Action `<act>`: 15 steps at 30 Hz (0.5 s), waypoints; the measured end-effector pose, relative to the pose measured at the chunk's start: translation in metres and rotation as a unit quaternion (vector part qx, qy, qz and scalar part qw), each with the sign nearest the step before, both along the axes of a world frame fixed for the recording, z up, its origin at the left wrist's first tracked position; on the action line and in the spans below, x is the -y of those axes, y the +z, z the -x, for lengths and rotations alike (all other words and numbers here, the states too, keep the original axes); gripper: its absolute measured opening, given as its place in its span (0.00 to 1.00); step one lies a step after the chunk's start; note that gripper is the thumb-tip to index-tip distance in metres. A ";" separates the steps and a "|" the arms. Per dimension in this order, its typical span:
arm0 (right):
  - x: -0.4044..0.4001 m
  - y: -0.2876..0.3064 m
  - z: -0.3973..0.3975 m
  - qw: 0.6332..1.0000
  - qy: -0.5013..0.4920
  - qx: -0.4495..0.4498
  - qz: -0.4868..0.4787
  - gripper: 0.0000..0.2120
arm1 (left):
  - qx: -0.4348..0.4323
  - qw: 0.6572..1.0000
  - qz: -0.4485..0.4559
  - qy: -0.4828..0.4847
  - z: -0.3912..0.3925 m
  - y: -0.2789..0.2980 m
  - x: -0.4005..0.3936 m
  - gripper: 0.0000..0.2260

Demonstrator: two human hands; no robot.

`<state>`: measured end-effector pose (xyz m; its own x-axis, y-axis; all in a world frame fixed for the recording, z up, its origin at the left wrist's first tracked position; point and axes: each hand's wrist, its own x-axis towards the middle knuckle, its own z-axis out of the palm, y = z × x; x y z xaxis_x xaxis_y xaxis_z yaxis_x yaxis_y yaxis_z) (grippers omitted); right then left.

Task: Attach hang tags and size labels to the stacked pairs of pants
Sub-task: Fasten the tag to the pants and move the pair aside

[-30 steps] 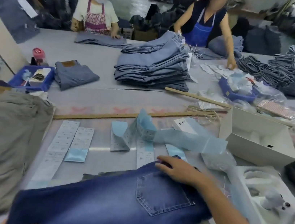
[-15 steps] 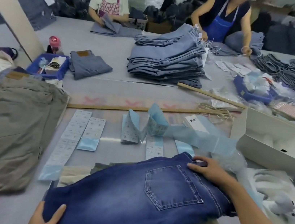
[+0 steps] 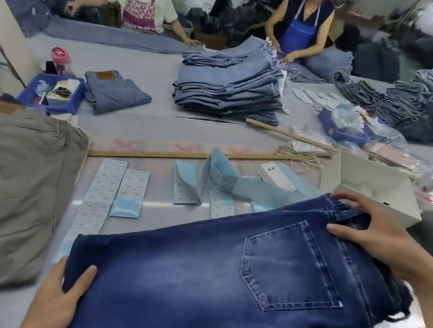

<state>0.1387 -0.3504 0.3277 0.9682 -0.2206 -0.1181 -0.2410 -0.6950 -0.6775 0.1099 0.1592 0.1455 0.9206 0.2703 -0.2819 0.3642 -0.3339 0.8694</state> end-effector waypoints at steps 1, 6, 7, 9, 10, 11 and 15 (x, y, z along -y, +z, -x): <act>-0.002 0.005 0.007 1.000 -0.011 0.001 0.003 0.30 | -0.010 1.000 -0.001 0.002 -0.003 -0.001 0.003 0.16; -0.026 -0.074 0.031 0.990 -0.024 -0.110 0.088 0.31 | -0.151 0.987 0.052 -0.020 0.020 -0.021 0.016 0.24; -0.029 -0.091 0.038 0.984 -0.029 -0.128 0.117 0.32 | -0.162 0.985 0.053 -0.029 0.023 -0.021 0.019 0.25; -0.023 -0.106 0.054 0.983 -0.078 -0.117 0.118 0.31 | -0.135 0.991 -0.002 -0.017 0.021 -0.013 0.024 0.26; -0.019 -0.107 0.065 0.981 -0.109 -0.118 0.112 0.30 | -0.130 0.991 -0.028 0.014 0.022 -0.008 0.024 0.28; -0.016 -0.105 0.075 0.977 -0.132 -0.126 0.107 0.29 | -0.122 0.991 -0.040 0.044 0.023 -0.006 0.021 0.29; -0.012 -0.099 0.104 0.979 -0.188 -0.067 0.046 0.20 | -0.103 0.984 -0.131 -0.056 0.007 0.000 0.021 0.25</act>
<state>0.0342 -0.3383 0.2283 0.7936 -0.5741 -0.2014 -0.5738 -0.5961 -0.5616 0.1032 0.1385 0.1455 0.8795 0.2584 -0.3996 0.4716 -0.5855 0.6594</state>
